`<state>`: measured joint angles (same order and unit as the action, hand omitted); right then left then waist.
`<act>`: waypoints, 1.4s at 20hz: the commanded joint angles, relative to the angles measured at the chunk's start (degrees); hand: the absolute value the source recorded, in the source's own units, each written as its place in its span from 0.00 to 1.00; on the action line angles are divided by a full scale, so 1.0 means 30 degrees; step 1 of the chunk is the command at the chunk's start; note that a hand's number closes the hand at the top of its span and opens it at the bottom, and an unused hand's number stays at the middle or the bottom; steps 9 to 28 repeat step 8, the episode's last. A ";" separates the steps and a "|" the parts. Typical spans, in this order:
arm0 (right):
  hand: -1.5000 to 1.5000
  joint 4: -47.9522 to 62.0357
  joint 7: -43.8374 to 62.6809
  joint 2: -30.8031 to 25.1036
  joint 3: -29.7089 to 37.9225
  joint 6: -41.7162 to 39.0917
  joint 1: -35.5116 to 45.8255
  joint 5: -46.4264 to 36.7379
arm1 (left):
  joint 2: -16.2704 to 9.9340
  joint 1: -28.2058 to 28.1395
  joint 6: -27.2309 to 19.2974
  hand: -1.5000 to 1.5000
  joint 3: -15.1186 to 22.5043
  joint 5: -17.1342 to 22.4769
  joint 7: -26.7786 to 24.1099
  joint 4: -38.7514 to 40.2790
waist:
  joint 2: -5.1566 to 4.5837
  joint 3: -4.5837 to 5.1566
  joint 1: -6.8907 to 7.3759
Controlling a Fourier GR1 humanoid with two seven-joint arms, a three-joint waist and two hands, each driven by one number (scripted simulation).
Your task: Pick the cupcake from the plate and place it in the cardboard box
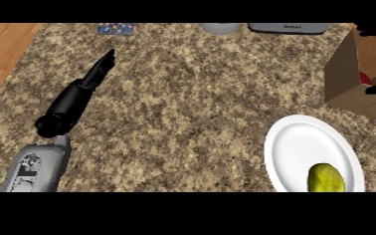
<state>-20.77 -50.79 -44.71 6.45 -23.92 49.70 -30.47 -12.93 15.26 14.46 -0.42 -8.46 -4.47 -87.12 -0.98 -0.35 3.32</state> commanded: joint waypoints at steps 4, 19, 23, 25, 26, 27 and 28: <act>0.00 0.3660 0.2055 -0.0477 0.3483 -0.6972 0.1973 0.4451 | -0.0040 0.0343 -0.0188 0.50 -0.0109 -0.0144 0.0008 -0.0038 | -0.0236 -0.0007 0.0189; 0.00 0.4478 0.3272 -0.1833 0.4647 -0.7429 0.1938 0.5667 | 0.0095 0.0229 -0.0107 0.50 -0.0092 0.0060 -0.0027 -0.0296 | -0.0338 -0.0067 0.0195; 0.00 0.4478 0.3272 -0.1833 0.4647 -0.7429 0.1938 0.5667 | 0.0095 0.0229 -0.0107 0.50 -0.0092 0.0060 -0.0027 -0.0296 | -0.0338 -0.0067 0.0195; 0.00 0.4478 0.3272 -0.1833 0.4647 -0.7429 0.1938 0.5667 | 0.0095 0.0229 -0.0107 0.50 -0.0092 0.0060 -0.0027 -0.0296 | -0.0338 -0.0067 0.0195; 0.00 0.4478 0.3272 -0.1833 0.4647 -0.7429 0.1938 0.5667 | 0.0095 0.0229 -0.0107 0.50 -0.0092 0.0060 -0.0027 -0.0296 | -0.0338 -0.0067 0.0195; 0.00 0.4478 0.3272 -0.1833 0.4647 -0.7429 0.1938 0.5667 | 0.0095 0.0229 -0.0107 0.50 -0.0092 0.0060 -0.0027 -0.0296 | -0.0338 -0.0067 0.0195; 0.00 0.4478 0.3272 -0.1833 0.4647 -0.7429 0.1938 0.5667 | 0.0095 0.0229 -0.0107 0.50 -0.0092 0.0060 -0.0027 -0.0296 | -0.0338 -0.0067 0.0195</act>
